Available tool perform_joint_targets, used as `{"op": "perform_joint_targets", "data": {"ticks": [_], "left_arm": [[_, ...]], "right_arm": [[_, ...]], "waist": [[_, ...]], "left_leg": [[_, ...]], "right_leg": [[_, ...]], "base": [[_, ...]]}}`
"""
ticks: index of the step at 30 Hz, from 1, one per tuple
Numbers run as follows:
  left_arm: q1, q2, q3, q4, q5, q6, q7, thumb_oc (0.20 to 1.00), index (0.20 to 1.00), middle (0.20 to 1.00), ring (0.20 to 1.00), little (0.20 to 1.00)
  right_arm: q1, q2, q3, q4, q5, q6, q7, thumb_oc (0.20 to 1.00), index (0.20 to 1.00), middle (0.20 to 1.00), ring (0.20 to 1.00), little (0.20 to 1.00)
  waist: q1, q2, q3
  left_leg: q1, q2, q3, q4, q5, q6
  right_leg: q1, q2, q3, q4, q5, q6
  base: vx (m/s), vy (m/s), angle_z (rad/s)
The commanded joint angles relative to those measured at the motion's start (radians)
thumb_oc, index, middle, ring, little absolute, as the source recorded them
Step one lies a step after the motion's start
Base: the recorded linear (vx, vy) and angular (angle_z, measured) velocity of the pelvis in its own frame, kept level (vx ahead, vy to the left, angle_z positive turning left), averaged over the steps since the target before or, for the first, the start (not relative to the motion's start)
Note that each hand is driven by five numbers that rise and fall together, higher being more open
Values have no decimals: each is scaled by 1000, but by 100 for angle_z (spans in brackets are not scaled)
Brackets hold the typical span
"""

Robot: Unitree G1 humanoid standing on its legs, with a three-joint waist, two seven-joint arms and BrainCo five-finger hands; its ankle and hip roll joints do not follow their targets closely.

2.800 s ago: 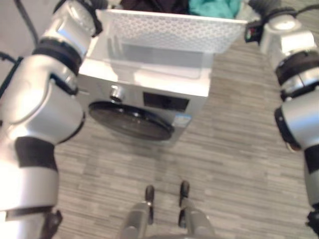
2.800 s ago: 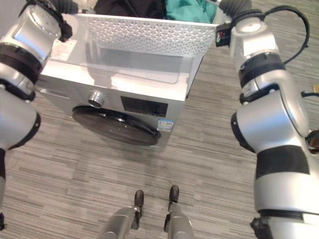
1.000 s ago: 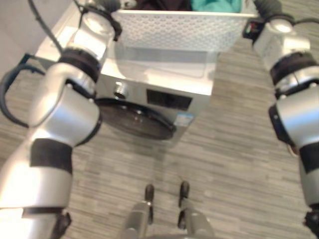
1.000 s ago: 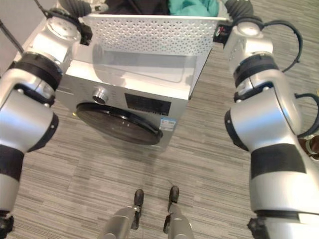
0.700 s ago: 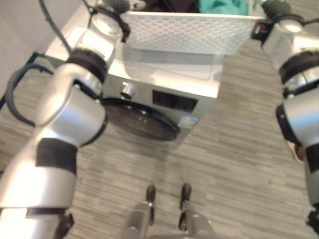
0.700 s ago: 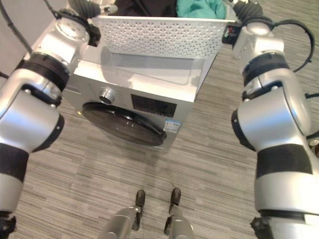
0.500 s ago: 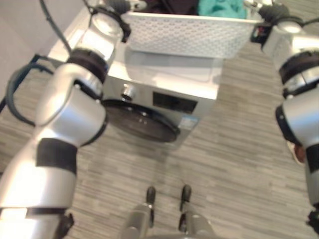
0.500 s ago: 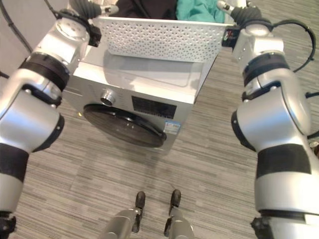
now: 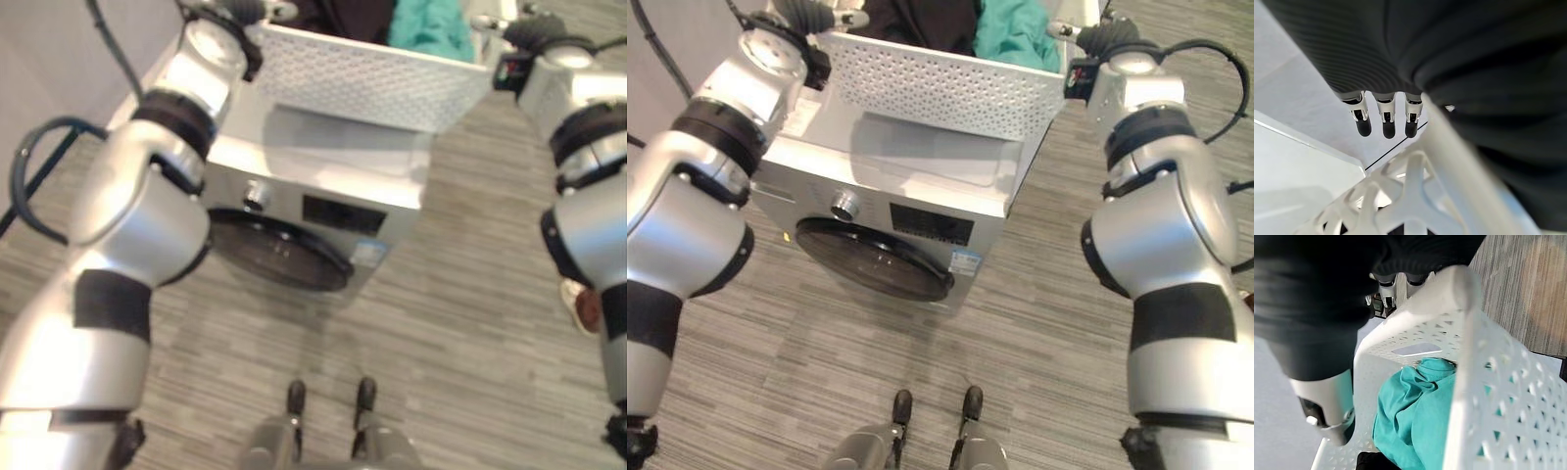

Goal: Grab the laundry basket,head to the washer,open it,put in the laundry and shut it.

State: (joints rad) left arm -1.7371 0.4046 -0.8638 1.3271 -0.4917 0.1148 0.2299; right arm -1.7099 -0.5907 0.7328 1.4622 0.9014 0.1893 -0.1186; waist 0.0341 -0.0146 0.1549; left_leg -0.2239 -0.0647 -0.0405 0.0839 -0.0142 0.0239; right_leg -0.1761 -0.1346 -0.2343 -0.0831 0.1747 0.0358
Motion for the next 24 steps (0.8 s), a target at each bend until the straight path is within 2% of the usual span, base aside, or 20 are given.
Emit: {"op": "perform_joint_targets", "data": {"ticks": [1,5,12,15,16,17,19,20,21,22,23,24], "left_arm": [[-312,-117,-165,-55,62,-163,-62,1000,1000,1000,1000,1000],[-307,-121,-164,-44,63,-155,-64,1000,1000,1000,1000,1000],[-305,-111,-158,-5,97,-143,-52,1000,1000,1000,1000,1000],[-302,-95,-154,17,99,-141,-56,1000,1000,1000,1000,1000],[-296,-80,-148,27,90,-137,-63,1000,1000,1000,1000,1000],[-296,-80,-147,26,90,-137,-62,1000,1000,1000,1000,1000],[-294,-60,-139,32,79,-136,-67,1000,1000,1000,1000,1000],[-291,-48,-139,40,70,-132,-75,1000,1000,1000,1000,1000],[-283,-38,-133,48,53,-123,-84,1000,1000,1000,1000,1000],[-252,-24,-122,65,34,-107,-106,1000,1000,1000,1000,1000],[-231,-24,-116,72,32,-102,-119,1000,1000,1000,1000,1000],[-201,-27,-101,71,20,-95,-133,1000,1000,1000,1000,1000]], "right_arm": [[-250,58,44,-41,-3,-87,62,1000,1000,1000,1000,1000],[-249,51,30,-34,1,-89,53,1000,1000,1000,1000,1000],[-209,87,8,-10,-35,-62,58,1000,1000,1000,1000,1000],[-197,98,5,-5,-41,-58,61,1000,1000,1000,1000,1000],[-190,99,-2,-6,-32,-57,59,1000,1000,1000,1000,1000],[-189,98,-2,-7,-32,-58,58,1000,1000,1000,1000,1000],[-183,96,-4,-10,-29,-58,57,1000,1000,1000,1000,1000],[-183,94,-3,-8,-27,-56,56,1000,1000,1000,1000,1000],[-180,93,-5,-7,-24,-52,55,1000,1000,1000,1000,1000],[-171,83,-10,9,-25,-38,56,1000,1000,1000,1000,1000],[-164,79,-8,18,-34,-31,62,1000,1000,1000,1000,1000],[-155,77,-17,12,-19,-30,57,1000,1000,1000,1000,1000]], "waist": [[16,25,-46],[17,24,-48],[23,9,2],[22,2,23],[21,1,29],[20,0,35],[19,-2,41],[20,-1,37],[19,-1,40],[21,-3,58],[23,0,53],[26,3,62]], "left_leg": [[39,58,67,-38,-8,-40],[39,58,67,-40,-9,-37],[-55,58,62,-3,1,-31],[-92,58,63,15,4,-32],[-101,61,50,19,-20,-37],[-113,58,61,25,4,-32],[-132,58,58,30,6,-34],[-126,62,46,28,-20,-40],[-133,61,45,28,-17,-41],[-154,59,53,41,8,-38],[-147,63,41,43,-21,-44],[-155,64,37,53,-24,-44]], "right_leg": [[82,-95,-4,67,-94,153],[81,-95,-5,67,-93,155],[11,-99,0,73,-74,155],[-18,-96,4,76,-67,150],[-24,-89,18,75,-83,155],[-35,-94,8,78,-65,148],[-45,-93,12,77,-64,146],[-38,-87,24,73,-82,152],[-44,-87,25,72,-79,152],[-59,-93,15,75,-60,144],[-51,-87,27,75,-79,150],[-53,-86,32,75,-77,149]], "base": [[0,0,0],[0,0,0],[-85,3,1],[-25,-2,3],[-42,-2,4],[-32,6,3],[-11,6,1],[83,-3,4],[-26,4,4],[-25,0,6],[-28,-11,10],[84,-16,14]]}}
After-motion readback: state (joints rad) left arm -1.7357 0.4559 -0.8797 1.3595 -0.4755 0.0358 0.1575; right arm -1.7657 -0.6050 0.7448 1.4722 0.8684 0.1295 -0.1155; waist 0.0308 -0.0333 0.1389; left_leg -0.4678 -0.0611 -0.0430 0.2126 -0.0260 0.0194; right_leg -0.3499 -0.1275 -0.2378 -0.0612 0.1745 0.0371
